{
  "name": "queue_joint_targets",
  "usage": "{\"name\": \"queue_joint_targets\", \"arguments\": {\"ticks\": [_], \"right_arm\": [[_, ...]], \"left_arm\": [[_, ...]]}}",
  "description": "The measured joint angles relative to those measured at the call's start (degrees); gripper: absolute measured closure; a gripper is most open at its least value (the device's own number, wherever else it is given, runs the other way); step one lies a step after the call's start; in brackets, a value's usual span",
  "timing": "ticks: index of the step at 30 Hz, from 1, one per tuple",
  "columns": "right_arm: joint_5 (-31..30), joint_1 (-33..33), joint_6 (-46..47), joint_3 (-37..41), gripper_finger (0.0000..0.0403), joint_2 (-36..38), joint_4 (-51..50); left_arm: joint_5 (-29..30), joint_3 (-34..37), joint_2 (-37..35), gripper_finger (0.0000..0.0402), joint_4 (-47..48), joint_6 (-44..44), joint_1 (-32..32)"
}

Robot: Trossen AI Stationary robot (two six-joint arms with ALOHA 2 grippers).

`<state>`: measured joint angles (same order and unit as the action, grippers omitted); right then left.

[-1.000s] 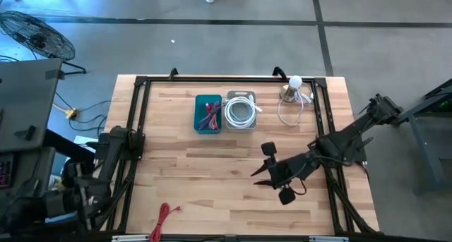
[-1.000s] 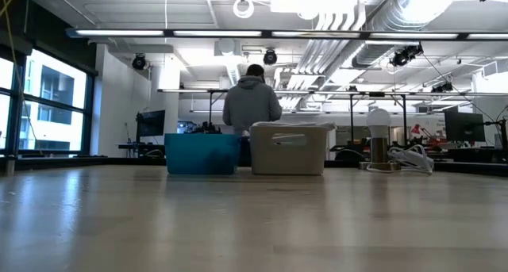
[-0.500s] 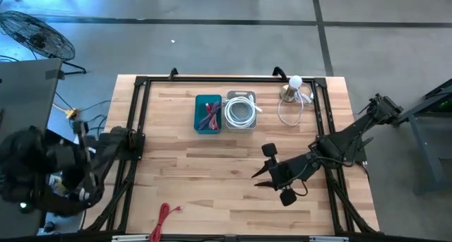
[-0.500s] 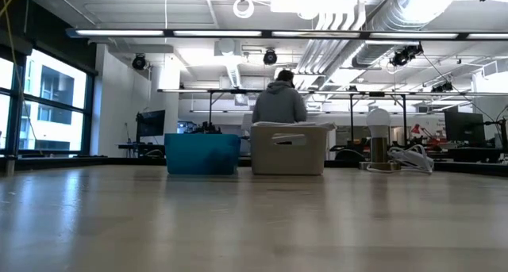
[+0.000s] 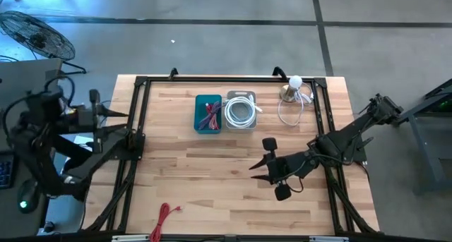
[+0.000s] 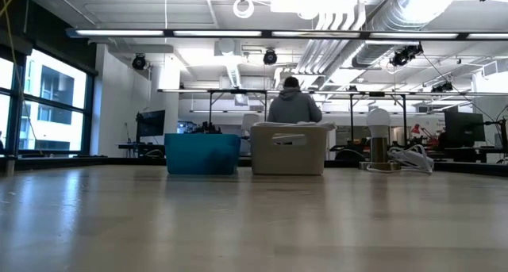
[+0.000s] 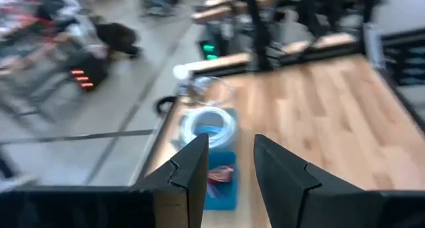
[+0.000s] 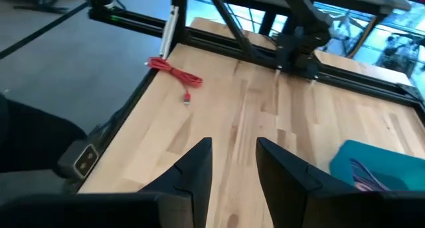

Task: Pick & Place USB Port
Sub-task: Put the red charger cable into the blue bin

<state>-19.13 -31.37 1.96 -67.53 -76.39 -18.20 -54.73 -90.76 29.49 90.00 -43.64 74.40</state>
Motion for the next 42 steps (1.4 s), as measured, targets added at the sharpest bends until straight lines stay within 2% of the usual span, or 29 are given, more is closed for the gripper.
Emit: {"name": "queue_joint_targets", "arguments": {"ticks": [8,19,26,35,42], "right_arm": [[-4.55,1.46,1.19,0.00,0.0293,-0.01,2.10],[-4.61,6.02,1.72,-0.02,0.0293,-1.11,7.43],[-4.49,6.66,3.60,-0.02,0.0293,-6.13,11.58],[-1.70,6.54,6.18,-0.02,0.0293,-13.33,20.21],[-2.02,5.00,5.76,0.00,0.0293,-14.08,24.76]], "left_arm": [[7.23,4.24,1.95,0.0285,0.01,-6.97,-13.49],[8.07,4.32,6.15,0.0285,-0.01,-10.55,-31.64],[13.21,4.32,8.64,0.0285,-0.12,-10.61,-42.15],[13.41,5.49,10.43,0.0285,-0.02,-8.48,-44.08],[11.31,13.70,10.48,0.0285,0.02,-7.12,-44.08]]}}
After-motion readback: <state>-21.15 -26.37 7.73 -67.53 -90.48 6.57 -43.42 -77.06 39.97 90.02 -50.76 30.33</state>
